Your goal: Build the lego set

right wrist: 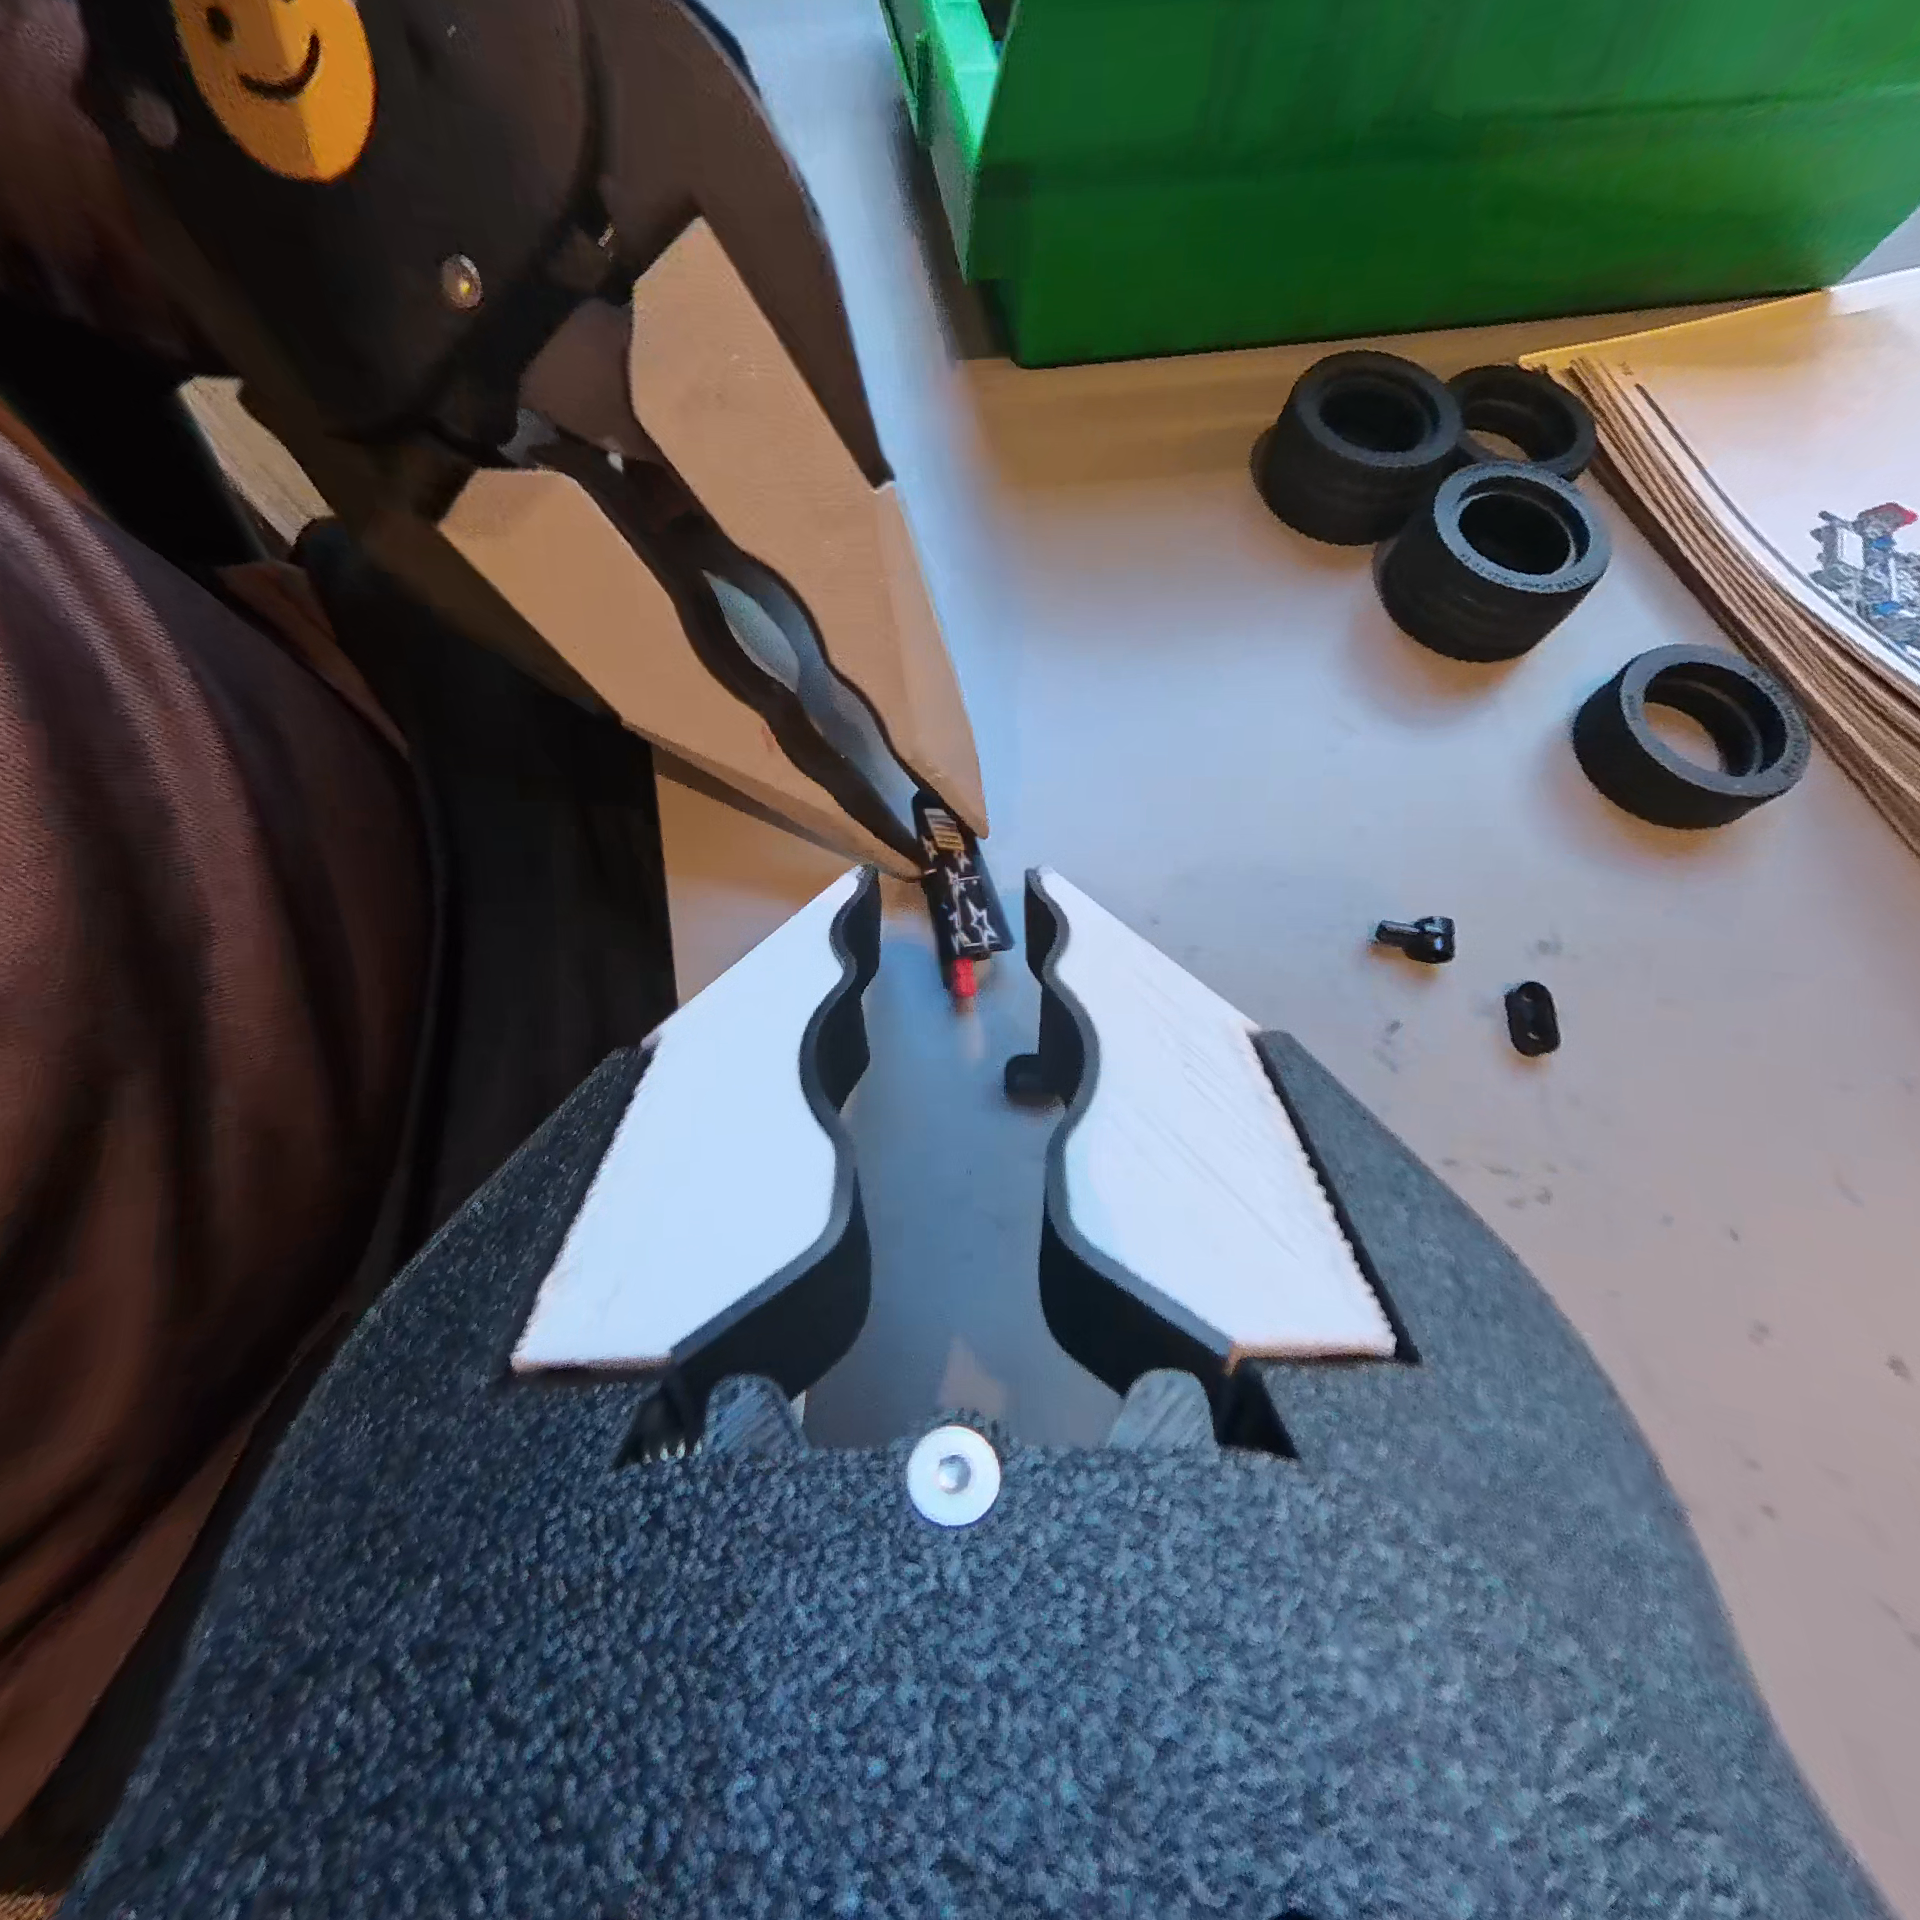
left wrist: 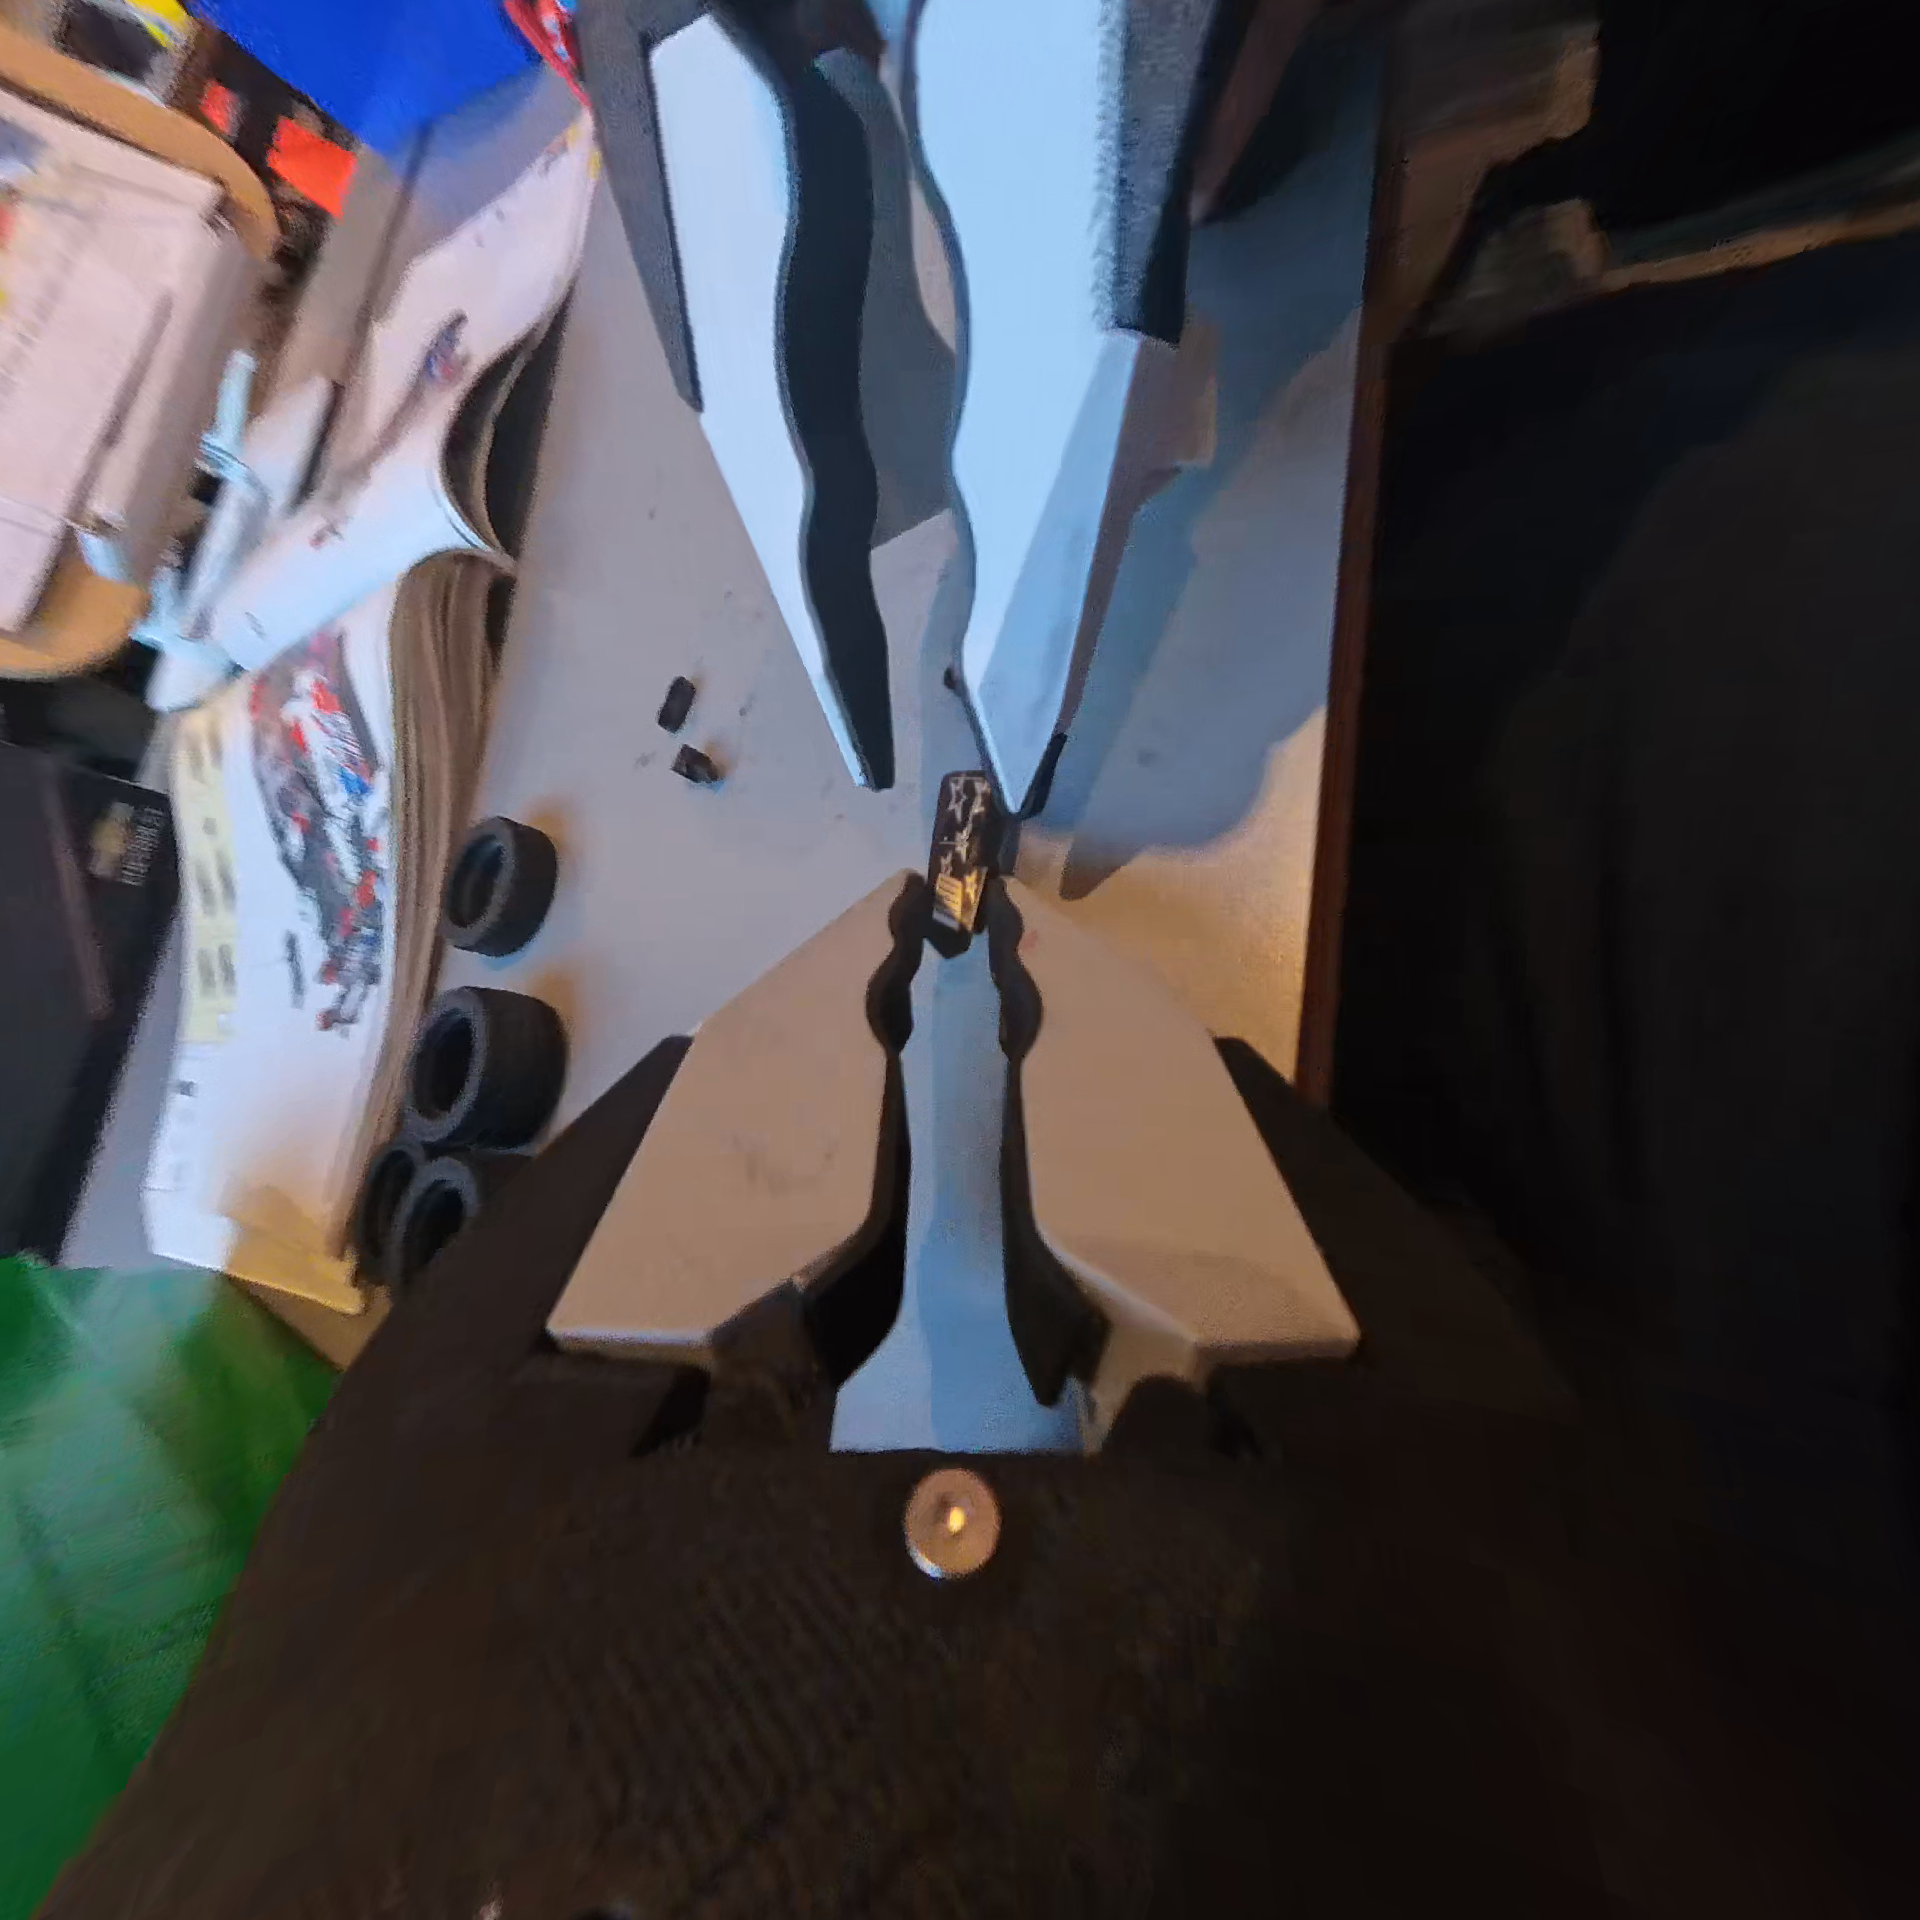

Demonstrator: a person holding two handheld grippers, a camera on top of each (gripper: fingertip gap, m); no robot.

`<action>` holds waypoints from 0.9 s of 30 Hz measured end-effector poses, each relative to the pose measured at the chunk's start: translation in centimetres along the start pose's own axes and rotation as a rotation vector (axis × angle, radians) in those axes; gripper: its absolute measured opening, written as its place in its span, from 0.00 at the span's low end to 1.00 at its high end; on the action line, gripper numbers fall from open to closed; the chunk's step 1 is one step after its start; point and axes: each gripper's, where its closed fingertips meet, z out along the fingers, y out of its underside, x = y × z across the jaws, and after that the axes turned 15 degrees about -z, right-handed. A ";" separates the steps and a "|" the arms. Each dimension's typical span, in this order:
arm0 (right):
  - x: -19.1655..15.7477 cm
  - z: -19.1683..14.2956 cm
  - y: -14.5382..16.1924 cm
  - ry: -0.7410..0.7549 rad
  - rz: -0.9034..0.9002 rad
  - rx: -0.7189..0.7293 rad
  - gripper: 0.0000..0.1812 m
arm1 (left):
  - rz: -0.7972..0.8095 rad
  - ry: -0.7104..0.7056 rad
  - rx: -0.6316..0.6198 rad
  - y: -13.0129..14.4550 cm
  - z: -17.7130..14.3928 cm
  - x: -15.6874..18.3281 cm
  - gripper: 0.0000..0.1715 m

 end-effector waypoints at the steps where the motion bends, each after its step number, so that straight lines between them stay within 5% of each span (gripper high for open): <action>1: 0.0 0.0 -0.1 0.002 -0.001 0.003 0.15 | 0.032 -0.029 0.010 0.0 0.0 -0.1 0.05; 18: -0.4 -0.1 -0.6 0.033 -0.031 0.009 0.14 | 0.293 -0.265 0.094 -0.7 -0.4 -1.0 0.05; 27: 0.1 -0.4 -1.0 0.094 -0.067 0.009 0.11 | 0.247 -0.268 0.123 -1.1 -0.7 -1.4 0.05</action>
